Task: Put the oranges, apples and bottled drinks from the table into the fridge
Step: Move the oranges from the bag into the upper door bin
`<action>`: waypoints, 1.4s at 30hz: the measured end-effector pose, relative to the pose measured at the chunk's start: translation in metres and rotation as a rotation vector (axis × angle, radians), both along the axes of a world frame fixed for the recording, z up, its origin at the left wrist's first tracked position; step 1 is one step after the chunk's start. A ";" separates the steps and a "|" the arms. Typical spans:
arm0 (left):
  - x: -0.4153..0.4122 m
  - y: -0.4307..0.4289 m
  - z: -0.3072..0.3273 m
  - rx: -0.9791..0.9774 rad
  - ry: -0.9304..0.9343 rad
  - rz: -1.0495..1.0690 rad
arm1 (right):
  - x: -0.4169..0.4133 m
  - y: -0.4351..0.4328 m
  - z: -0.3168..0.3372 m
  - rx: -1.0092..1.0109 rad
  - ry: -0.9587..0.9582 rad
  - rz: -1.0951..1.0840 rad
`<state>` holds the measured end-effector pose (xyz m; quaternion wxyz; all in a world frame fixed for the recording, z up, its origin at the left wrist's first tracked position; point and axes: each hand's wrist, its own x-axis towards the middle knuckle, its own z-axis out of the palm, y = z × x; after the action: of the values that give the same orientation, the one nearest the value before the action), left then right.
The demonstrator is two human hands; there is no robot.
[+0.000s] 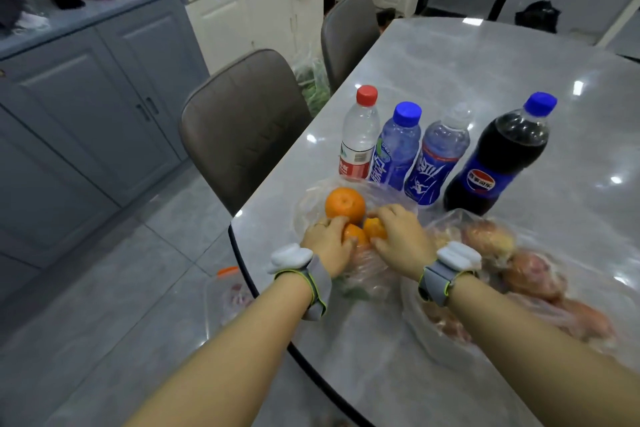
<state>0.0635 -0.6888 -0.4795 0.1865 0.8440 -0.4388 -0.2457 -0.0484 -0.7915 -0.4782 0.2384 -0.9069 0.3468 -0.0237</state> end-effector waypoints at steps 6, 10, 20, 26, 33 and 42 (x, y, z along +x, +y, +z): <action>-0.002 0.002 -0.010 0.085 0.043 -0.028 | 0.003 -0.002 -0.003 -0.089 0.245 0.007; -0.007 0.002 -0.018 0.088 0.042 0.004 | 0.005 -0.007 -0.010 -0.038 0.311 0.001; 0.005 0.014 0.001 -0.094 0.008 0.101 | 0.003 -0.007 0.009 -0.129 0.078 -0.026; 0.047 0.049 0.069 -0.297 -0.078 0.232 | 0.025 0.015 0.082 -0.118 -0.210 -0.001; 0.092 0.138 0.188 -0.549 -0.257 0.404 | 0.086 0.088 0.185 -0.062 -0.583 0.236; 0.123 0.300 0.327 -0.732 -0.596 0.619 | 0.168 0.225 0.322 -0.064 -0.891 0.565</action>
<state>0.1862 -0.3884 -0.1525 0.3983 0.8466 -0.2612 0.2375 0.1198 -0.5666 -0.1567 0.3322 -0.8737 -0.0470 -0.3523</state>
